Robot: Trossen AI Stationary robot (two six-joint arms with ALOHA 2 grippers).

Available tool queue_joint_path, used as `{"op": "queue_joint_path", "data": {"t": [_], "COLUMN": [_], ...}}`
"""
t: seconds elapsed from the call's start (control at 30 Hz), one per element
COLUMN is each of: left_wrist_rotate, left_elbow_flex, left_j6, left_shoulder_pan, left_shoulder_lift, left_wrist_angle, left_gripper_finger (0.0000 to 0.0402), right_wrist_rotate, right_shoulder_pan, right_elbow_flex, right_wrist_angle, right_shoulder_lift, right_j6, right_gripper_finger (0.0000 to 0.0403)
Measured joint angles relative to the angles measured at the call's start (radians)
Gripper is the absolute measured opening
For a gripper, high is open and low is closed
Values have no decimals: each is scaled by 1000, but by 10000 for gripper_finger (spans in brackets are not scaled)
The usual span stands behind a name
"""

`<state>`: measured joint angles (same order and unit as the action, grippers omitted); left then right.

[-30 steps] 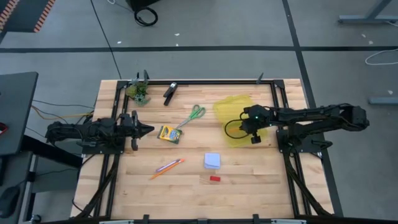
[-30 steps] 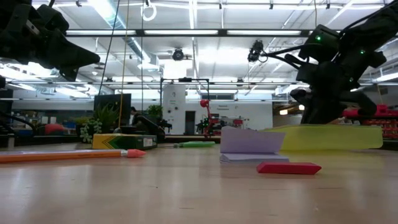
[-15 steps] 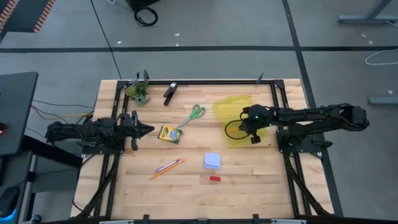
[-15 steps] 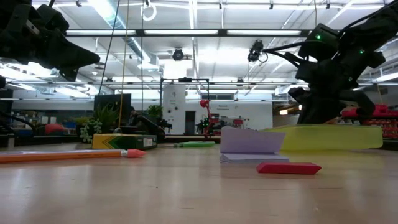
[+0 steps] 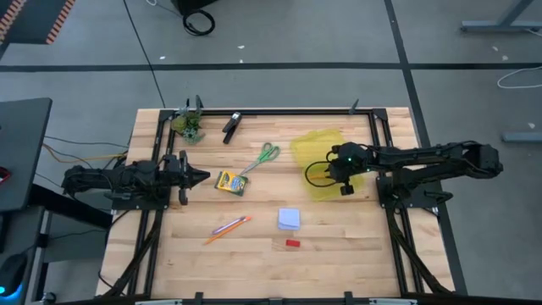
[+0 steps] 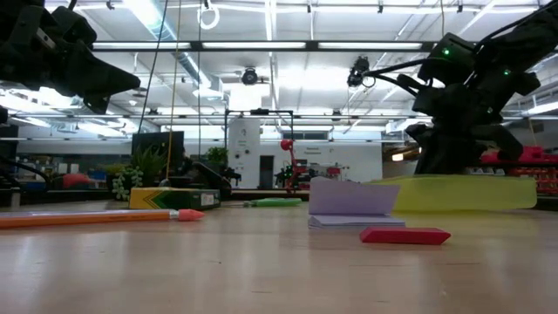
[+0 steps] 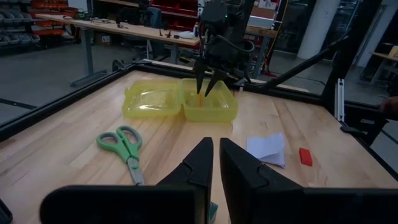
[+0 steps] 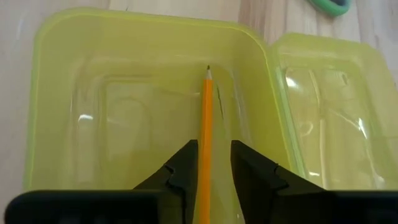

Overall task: Pack school essentials
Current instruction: Put the yellow pencil into the yellow supply box

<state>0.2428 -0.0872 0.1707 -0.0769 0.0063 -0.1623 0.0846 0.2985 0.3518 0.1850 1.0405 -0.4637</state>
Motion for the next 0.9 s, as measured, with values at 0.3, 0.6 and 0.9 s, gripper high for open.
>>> {"op": "queue_joint_path", "data": {"t": [0.3, 0.6, 0.9], "left_wrist_rotate": [0, 0, 0], "left_elbow_flex": [0, 0, 0], "left_j6": [0, 0, 0], "left_shoulder_pan": [0, 0, 0], "left_shoulder_lift": [0, 0, 0], "left_wrist_angle": [0, 0, 0], "left_gripper_finger": [28, 36, 26], "right_wrist_rotate": [-35, -47, -28], "right_shoulder_pan": [-1, -17, -133], "right_elbow_flex": [103, 224, 228], "right_wrist_angle": [43, 77, -105], "right_shoulder_lift": [-1, -1, 0], "right_j6": [79, 211, 384], "right_gripper_finger": [103, 104, 104]}}
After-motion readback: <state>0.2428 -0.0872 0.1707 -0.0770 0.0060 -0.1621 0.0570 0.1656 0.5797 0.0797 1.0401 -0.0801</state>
